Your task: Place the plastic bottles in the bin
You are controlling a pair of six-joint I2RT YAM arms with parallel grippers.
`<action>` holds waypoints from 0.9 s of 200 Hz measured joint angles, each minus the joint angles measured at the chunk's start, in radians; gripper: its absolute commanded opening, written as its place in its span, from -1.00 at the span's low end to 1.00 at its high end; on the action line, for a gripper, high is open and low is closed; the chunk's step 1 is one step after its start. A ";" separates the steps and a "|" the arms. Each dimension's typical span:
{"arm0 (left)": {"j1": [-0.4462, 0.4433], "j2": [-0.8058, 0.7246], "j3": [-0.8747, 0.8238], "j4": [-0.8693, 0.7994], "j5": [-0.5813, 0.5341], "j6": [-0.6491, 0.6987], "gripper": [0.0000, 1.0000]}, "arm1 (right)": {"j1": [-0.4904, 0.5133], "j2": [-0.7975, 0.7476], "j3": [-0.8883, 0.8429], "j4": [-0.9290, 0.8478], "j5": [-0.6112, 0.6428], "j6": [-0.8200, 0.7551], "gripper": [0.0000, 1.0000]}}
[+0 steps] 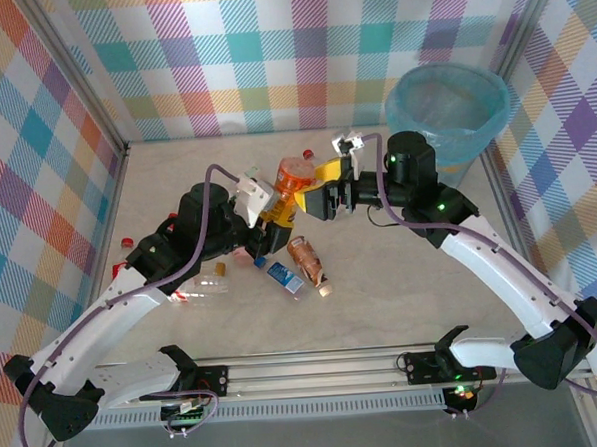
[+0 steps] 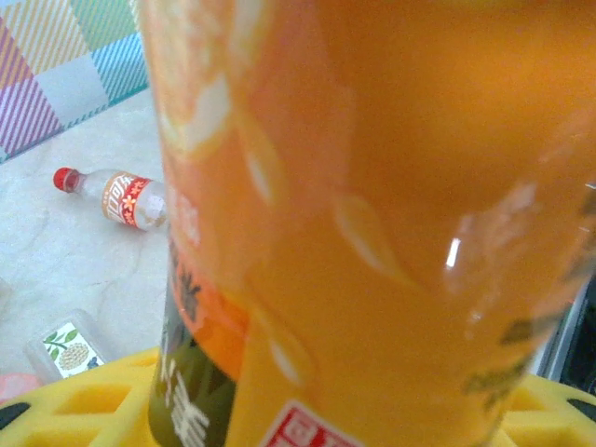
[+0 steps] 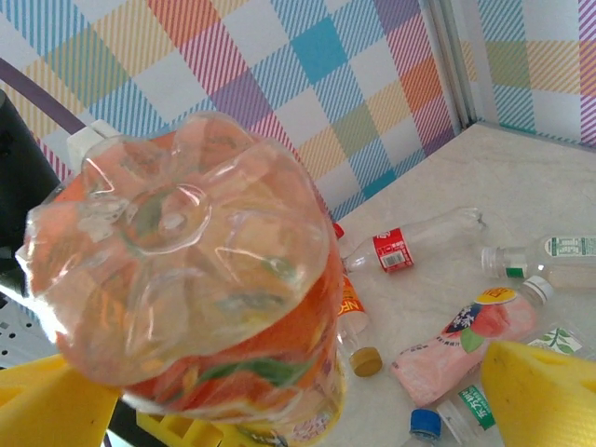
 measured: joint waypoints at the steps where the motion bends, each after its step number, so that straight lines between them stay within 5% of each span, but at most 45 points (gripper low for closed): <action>1: 0.000 0.000 0.000 0.000 0.001 0.000 0.02 | 0.000 0.000 0.000 0.000 0.000 0.000 0.99; 60: 0.000 0.058 0.000 0.002 0.063 0.011 0.02 | 0.013 0.021 0.013 0.000 0.005 -0.002 0.89; 180: 0.000 0.120 0.019 0.031 0.123 0.030 0.13 | 0.016 -0.016 0.018 -0.064 0.089 -0.022 0.24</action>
